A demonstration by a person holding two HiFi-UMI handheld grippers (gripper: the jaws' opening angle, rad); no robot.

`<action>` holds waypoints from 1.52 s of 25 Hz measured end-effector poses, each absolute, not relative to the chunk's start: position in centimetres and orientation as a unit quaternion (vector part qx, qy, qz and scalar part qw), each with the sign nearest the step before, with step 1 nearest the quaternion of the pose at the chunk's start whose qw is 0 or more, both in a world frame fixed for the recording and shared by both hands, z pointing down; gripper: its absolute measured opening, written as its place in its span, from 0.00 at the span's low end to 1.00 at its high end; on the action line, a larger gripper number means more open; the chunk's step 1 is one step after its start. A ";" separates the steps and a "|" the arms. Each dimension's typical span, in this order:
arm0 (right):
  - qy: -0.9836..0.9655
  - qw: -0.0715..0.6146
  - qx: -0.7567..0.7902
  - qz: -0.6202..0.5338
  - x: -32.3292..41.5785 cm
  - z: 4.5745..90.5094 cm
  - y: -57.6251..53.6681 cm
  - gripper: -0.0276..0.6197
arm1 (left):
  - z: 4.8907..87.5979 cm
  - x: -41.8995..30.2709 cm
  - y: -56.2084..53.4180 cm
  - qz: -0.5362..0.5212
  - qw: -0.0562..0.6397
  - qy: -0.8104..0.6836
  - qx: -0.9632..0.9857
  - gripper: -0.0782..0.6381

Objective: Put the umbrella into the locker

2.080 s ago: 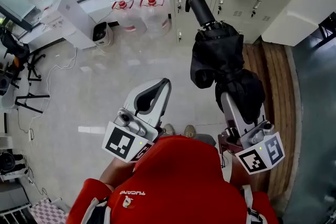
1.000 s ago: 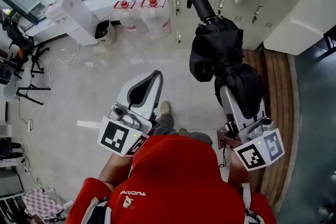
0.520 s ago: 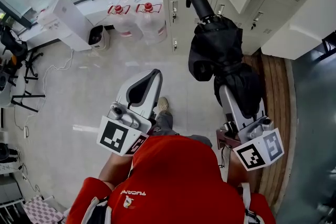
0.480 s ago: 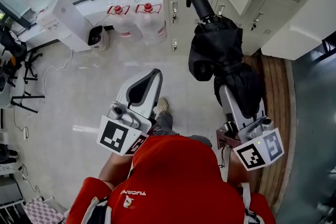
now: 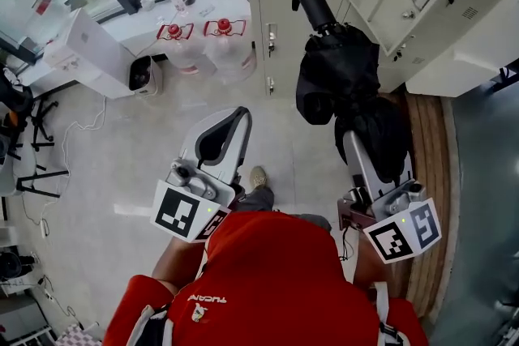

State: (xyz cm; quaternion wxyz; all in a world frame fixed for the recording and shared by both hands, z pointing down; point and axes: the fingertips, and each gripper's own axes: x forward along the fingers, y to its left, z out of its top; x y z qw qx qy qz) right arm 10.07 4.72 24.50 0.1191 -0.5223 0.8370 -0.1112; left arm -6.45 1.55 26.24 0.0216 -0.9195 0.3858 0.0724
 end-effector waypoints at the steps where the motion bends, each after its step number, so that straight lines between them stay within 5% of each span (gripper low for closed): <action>1: 0.835 0.118 -0.526 -0.111 9.9 24.6 3.6 0.39 | 26.3 -6.6 0.4 0.071 0.023 0.383 -0.921 0.12; 38: 0.820 0.041 -0.559 -0.112 10.3 29.2 -25.1 0.39 | 26.9 -4.5 -24.9 0.062 0.022 0.374 -0.925 0.12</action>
